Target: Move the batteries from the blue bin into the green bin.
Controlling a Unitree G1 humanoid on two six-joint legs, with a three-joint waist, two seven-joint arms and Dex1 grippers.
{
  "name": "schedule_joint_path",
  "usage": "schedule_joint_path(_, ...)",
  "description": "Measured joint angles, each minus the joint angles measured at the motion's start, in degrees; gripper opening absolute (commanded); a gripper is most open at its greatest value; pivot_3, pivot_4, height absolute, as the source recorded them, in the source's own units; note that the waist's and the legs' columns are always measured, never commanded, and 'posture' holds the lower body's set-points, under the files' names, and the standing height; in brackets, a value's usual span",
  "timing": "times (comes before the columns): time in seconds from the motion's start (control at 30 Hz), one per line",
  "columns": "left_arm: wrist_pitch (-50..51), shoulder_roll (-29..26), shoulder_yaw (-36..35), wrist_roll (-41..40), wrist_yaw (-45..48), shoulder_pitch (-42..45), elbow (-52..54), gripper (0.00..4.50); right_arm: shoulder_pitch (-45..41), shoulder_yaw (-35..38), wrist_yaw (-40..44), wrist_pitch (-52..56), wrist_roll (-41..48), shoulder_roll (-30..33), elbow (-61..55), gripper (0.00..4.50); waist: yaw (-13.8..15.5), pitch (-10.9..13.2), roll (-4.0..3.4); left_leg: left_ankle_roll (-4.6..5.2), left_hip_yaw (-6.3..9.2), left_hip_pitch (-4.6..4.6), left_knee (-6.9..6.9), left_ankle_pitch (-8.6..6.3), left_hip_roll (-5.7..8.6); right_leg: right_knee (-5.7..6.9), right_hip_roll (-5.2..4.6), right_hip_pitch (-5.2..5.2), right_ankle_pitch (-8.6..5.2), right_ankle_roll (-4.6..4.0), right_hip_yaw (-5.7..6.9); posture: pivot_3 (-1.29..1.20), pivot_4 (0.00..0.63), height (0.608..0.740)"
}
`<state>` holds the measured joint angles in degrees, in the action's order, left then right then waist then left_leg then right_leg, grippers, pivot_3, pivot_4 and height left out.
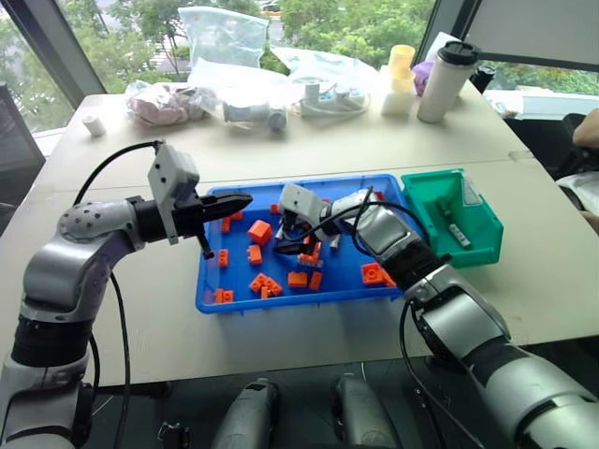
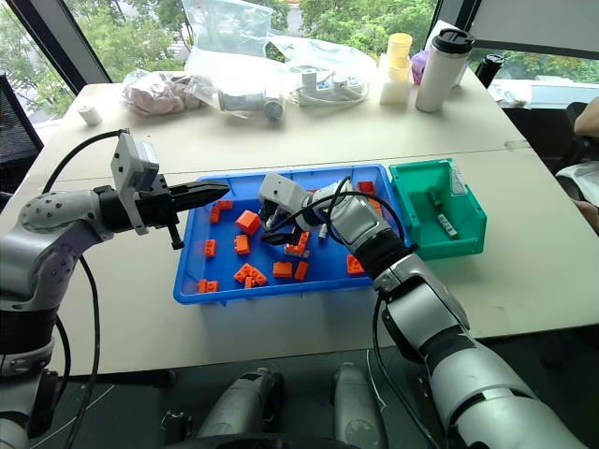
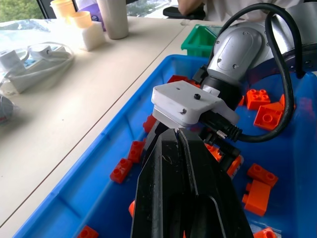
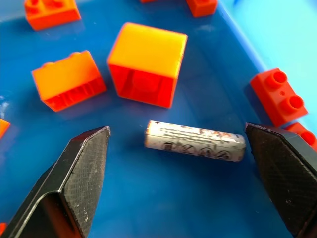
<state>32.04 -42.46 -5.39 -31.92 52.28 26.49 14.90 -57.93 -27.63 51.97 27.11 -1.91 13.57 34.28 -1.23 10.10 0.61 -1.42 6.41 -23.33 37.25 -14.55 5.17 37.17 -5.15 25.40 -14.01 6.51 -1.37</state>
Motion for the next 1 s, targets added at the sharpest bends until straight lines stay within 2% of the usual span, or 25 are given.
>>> schedule_joint_path(0.07, 0.00, 0.09, 0.00, 0.00, -0.04, 0.00, 0.01, 0.00, -0.04, 0.24, 0.06, -0.01, -0.17, -0.18, 0.24, 4.46, -0.01, 0.00, 0.00, -0.01, 0.00, 0.00, 0.00, 0.00, 0.00, 0.00, 0.00, 0.00, 0.00, 0.00, 0.00, 0.00, 0.150, 0.740)
schedule_joint_path(0.1, -0.01, 0.13, 0.00, 0.01, -0.05, -0.03, 0.01, 0.00, -0.04, 0.44, 0.17, 0.01, -0.27, -0.21, 0.27, 4.23, -0.01, 0.00, 0.00, -0.01, 0.01, 0.00, -0.01, 0.00, 0.00, 0.00, 0.01, 0.00, 0.00, 0.00, 0.00, 0.00, 0.150, 0.740)
schedule_joint_path(0.13, -0.01, 0.15, 0.00, 0.02, -0.05, -0.07, 0.01, 0.00, -0.04, 0.55, 0.25, 0.05, -0.33, -0.21, 0.28, 3.94, -0.01, 0.00, 0.00, -0.01, 0.00, 0.00, -0.01, 0.00, 0.00, 0.00, 0.00, 0.00, 0.00, 0.00, 0.00, 0.00, 0.150, 0.740)
schedule_joint_path(0.27, -0.07, 0.40, 0.05, 0.06, -0.04, -0.26, 0.00, 0.00, -0.03, 0.92, 0.62, 0.22, -0.90, -0.36, 0.19, 2.27, -0.02, 0.00, 0.00, -0.01, 0.00, 0.00, 0.00, 0.00, 0.00, 0.01, 0.01, 0.00, 0.00, 0.00, 0.00, 0.00, 0.150, 0.740)
schedule_joint_path(0.5, -0.36, 1.43, 0.25, 0.25, 0.04, -0.12, -0.13, 0.00, 0.62, 2.31, -0.38, 3.17, -1.15, -0.59, -3.07, 2.20, 0.00, 0.00, 0.00, -0.01, 0.00, 0.00, 0.00, 0.00, 0.00, 0.01, 0.01, 0.01, 0.00, 0.00, 0.00, 0.00, 0.150, 0.740)
schedule_joint_path(0.57, -0.49, 1.83, 0.68, 0.30, 0.15, 0.28, -0.22, 0.00, 1.53, 4.31, -1.39, 6.47, -0.81, 1.16, -8.61, 2.20, 0.26, 0.01, -0.02, -0.01, 0.04, -0.05, 0.02, 0.00, 0.01, 0.00, -0.01, 0.03, 0.00, 0.00, 0.00, 0.00, 0.150, 0.740)
schedule_joint_path(0.8, -1.51, 2.53, 2.15, 0.94, 1.02, 1.46, -1.33, 0.00, 5.22, 18.48, -3.25, 24.43, 3.69, 14.20, -36.52, 2.20, 0.48, 0.01, -0.01, 0.01, 0.06, -0.06, 0.00, 0.00, 0.03, -0.01, -0.02, 0.02, 0.00, 0.00, 0.02, 0.00, 0.150, 0.740)
schedule_joint_path(0.87, -1.92, 3.11, 2.54, 1.11, 1.36, 1.74, -1.79, 0.00, 8.96, 23.68, -3.53, 30.26, 4.80, 20.21, -43.05, 2.20, 0.93, 0.01, -0.01, 0.04, 0.08, -0.07, 0.02, -0.02, 0.05, -0.07, -0.07, -0.05, 0.00, 0.00, 0.06, 0.00, 0.150, 0.740)
schedule_joint_path(0.93, -2.47, 3.69, 3.10, 1.46, 2.05, 2.52, -3.29, 0.00, 14.95, 29.43, -4.37, 34.70, 4.74, 28.82, -48.11, 2.20, 1.61, 0.01, -0.01, 0.12, -0.01, -0.07, 0.04, -0.07, 0.08, -0.12, -0.10, -0.07, 0.00, 0.00, 0.06, 0.00, 0.150, 0.740)
schedule_joint_path(1.0, -2.77, 4.08, 3.75, 1.84, 2.76, 3.01, -4.79, 0.00, 18.70, 33.38, -5.10, 37.24, 4.72, 32.64, -50.23, 2.20, 1.49, 0.01, -0.02, 0.40, -0.11, -0.02, 0.04, -0.23, 0.05, -0.09, -0.10, -0.07, 0.00, 0.00, 0.00, 0.00, 0.150, 0.740)
